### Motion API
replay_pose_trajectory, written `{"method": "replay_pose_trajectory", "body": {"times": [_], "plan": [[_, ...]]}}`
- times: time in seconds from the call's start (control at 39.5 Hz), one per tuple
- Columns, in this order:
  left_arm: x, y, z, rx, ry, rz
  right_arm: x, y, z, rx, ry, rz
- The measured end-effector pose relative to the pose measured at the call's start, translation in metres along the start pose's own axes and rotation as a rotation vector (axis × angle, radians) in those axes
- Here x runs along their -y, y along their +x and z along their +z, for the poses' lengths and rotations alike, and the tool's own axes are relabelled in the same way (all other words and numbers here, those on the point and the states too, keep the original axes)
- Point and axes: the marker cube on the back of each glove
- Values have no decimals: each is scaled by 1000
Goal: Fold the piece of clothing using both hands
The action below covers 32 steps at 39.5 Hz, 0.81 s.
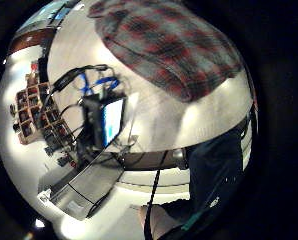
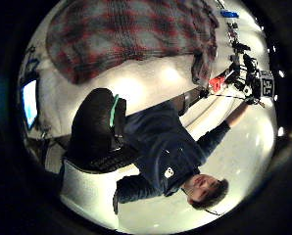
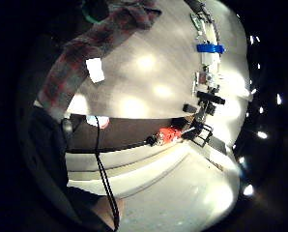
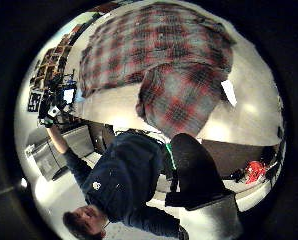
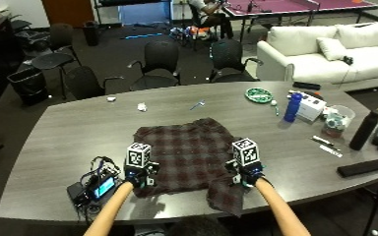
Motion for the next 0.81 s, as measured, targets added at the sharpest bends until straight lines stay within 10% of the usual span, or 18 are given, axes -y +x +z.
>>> {"method": "replay_pose_trajectory", "body": {"times": [0.28, 0.81], "plan": [[24, -7, 61, -36, -109, -92, 24, -43, 46, -83, -96, 15], [34, -8, 71, -106, 169, -162, 69, -43, 59, -168, 184, 100]]}}
